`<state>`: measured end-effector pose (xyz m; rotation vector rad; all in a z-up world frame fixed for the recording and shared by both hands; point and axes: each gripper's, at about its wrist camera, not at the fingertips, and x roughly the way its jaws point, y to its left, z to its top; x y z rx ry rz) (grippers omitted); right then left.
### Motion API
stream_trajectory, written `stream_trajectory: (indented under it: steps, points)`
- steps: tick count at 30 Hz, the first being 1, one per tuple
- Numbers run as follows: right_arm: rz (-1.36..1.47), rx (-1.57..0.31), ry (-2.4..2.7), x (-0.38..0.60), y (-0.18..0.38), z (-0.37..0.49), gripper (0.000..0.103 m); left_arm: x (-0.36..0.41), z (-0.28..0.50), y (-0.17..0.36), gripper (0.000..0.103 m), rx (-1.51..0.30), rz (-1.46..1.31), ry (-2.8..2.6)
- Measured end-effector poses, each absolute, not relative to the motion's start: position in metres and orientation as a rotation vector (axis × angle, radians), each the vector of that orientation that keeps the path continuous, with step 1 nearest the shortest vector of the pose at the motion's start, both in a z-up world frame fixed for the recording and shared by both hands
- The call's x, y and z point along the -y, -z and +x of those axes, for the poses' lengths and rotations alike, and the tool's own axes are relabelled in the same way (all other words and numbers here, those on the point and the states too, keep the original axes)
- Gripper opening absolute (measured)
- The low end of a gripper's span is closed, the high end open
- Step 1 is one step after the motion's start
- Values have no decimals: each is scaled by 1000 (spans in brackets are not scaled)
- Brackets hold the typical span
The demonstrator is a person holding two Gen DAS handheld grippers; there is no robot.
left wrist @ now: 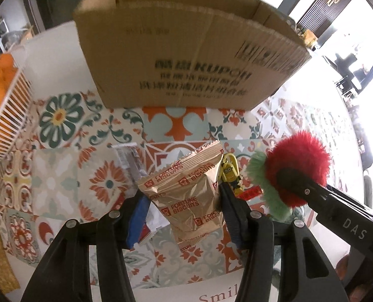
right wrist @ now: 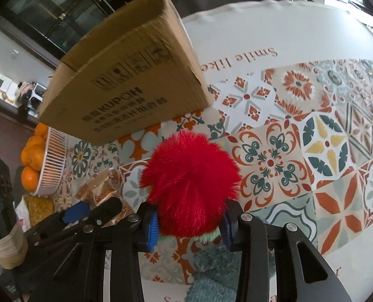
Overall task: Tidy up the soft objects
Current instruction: 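Carry the biscuit packet with the left tool while the right tool carries the pompom over the box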
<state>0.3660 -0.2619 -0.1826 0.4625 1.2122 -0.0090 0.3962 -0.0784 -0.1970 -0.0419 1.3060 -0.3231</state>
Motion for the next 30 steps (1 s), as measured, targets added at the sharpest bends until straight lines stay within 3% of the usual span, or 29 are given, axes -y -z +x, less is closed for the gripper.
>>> stream_trajectory:
  steps: [30]
  points:
    - [323, -916, -69, 228, 63, 343, 39, 52, 363, 50, 54, -919, -8, 295]
